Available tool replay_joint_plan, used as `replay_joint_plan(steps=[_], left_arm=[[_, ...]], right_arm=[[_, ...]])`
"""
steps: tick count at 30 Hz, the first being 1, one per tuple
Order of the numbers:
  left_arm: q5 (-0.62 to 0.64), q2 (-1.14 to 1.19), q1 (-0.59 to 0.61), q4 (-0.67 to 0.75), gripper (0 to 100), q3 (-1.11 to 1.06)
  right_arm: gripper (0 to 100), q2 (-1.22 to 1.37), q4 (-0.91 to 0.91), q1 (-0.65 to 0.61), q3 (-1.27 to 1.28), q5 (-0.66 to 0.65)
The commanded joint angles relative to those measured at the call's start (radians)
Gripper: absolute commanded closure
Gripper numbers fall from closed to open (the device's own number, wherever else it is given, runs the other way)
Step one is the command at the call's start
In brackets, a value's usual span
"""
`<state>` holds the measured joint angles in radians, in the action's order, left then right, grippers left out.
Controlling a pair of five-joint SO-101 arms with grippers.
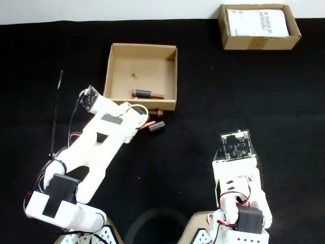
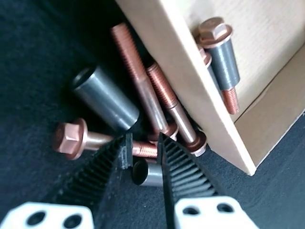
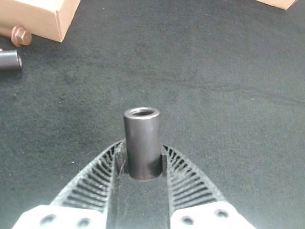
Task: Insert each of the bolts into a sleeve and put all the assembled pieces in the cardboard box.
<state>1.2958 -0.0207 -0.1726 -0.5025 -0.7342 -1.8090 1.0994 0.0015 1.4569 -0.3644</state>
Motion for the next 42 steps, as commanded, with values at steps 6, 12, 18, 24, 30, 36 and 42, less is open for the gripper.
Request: replay_joint_plan(steps=[6, 12, 18, 24, 30, 36, 42], left_arm=[[-0.006, -0.012, 0.015, -0.184, 89, 0.13], [-0.006, 0.001, 0.016, -0.204, 89, 0.14], [-0.006, 0.091, 0.016, -0.147, 89, 0.143], [-0.003, 0.166, 0.047, -0.153, 89, 0.226], [-0.002, 0.2, 0.082, -0.153, 89, 0.252], [-0.003, 0.203, 0.107, -0.158, 90, 0.246], [-0.011, 0.32, 0.163, -0.328, 100, 0.377]], right_arm=[[99.1, 0.005, -0.019, -0.008, 0.008, -0.009], [99.1, 0.005, -0.021, -0.008, 0.035, -0.009], [99.1, 0.005, -0.021, -0.008, 0.031, -0.009], [99.1, 0.005, -0.021, -0.008, 0.038, -0.011], [99.1, 0.005, -0.019, -0.008, 0.03, -0.011], [99.1, 0.005, -0.018, -0.008, 0.028, -0.011], [99.1, 0.005, 0.021, -0.012, -0.01, -0.011]])
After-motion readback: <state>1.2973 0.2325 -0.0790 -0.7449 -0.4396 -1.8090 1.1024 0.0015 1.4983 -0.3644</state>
